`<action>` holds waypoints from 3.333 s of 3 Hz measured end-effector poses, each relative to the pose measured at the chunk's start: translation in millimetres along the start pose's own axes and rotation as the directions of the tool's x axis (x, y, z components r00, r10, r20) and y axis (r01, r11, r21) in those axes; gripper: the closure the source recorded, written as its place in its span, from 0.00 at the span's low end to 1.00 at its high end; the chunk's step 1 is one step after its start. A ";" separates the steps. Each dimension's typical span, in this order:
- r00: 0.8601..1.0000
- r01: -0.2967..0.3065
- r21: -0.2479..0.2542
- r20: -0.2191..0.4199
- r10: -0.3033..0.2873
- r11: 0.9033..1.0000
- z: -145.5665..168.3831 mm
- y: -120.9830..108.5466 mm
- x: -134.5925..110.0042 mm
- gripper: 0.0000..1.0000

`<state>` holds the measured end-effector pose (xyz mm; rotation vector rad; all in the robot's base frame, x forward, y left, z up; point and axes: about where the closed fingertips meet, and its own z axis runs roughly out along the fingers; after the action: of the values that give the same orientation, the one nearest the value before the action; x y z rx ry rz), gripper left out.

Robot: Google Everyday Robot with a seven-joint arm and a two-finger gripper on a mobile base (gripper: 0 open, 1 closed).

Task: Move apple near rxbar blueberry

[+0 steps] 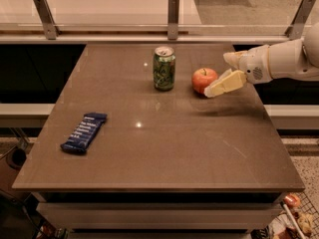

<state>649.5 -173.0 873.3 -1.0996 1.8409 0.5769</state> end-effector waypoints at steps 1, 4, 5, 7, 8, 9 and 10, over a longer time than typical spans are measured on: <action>1.000 0.003 -0.008 -0.010 -0.003 1.000 14.2 -1.1 -9.4 0.00; 0.993 -0.072 -0.014 -0.094 0.071 0.997 29.0 -4.7 5.8 0.00; 0.990 -0.099 -0.008 -0.105 0.097 0.995 27.7 -5.7 14.4 0.00; 0.988 -0.094 0.001 -0.125 0.094 0.996 28.1 -4.7 16.8 0.41; 0.988 -0.095 -0.004 -0.125 0.094 0.995 30.9 -3.6 16.9 0.64; 0.988 -0.095 -0.009 -0.126 0.093 0.995 33.7 -2.6 17.1 0.87; 0.988 -0.095 -0.013 -0.127 0.093 0.995 36.3 -1.6 17.3 1.00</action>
Offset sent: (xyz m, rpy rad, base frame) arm 0.0211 0.0211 -0.0098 -0.0421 0.0849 -0.0132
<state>663.6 -154.8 840.4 -1.0876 2.0089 0.5928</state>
